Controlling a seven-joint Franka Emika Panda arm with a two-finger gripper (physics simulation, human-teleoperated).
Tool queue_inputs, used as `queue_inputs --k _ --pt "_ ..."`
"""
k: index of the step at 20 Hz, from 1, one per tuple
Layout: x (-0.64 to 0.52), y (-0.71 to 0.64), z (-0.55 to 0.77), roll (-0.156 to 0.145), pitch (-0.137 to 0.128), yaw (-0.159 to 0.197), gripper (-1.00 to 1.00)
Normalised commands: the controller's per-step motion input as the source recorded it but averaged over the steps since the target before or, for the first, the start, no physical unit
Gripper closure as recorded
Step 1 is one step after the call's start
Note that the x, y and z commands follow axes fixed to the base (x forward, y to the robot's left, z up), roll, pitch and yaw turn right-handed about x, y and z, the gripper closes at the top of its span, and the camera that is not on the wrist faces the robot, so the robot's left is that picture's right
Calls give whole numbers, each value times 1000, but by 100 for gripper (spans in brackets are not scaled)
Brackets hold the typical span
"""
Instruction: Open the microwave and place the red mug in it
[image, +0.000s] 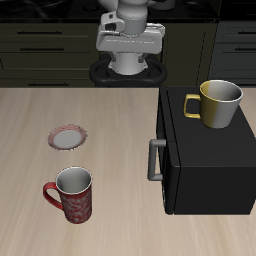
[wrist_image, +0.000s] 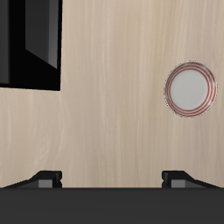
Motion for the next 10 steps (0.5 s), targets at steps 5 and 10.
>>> queue_inputs --k 5,10 --pt "5 -1 2 -1 2 -4 -100" --pt "24 45 2 45 12 14 -100"
